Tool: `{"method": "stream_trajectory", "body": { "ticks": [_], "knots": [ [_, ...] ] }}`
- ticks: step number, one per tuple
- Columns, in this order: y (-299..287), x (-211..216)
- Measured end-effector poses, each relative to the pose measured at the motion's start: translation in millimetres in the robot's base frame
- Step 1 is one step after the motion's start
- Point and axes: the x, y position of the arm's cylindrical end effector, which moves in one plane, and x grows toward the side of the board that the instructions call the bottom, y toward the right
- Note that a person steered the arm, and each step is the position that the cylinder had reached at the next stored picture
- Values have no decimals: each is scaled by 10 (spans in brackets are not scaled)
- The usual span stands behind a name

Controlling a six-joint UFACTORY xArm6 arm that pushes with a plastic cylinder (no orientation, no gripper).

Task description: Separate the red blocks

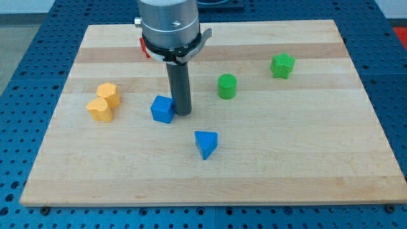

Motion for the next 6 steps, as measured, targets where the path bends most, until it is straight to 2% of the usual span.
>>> {"method": "stream_trajectory", "body": {
  "ticks": [1,2,3,4,5,6],
  "knots": [
    [-106,-223],
    [-286,-794],
    [-862,-912],
    [-506,-1280],
    [123,-1603],
    [221,-1844]
  ]
}}
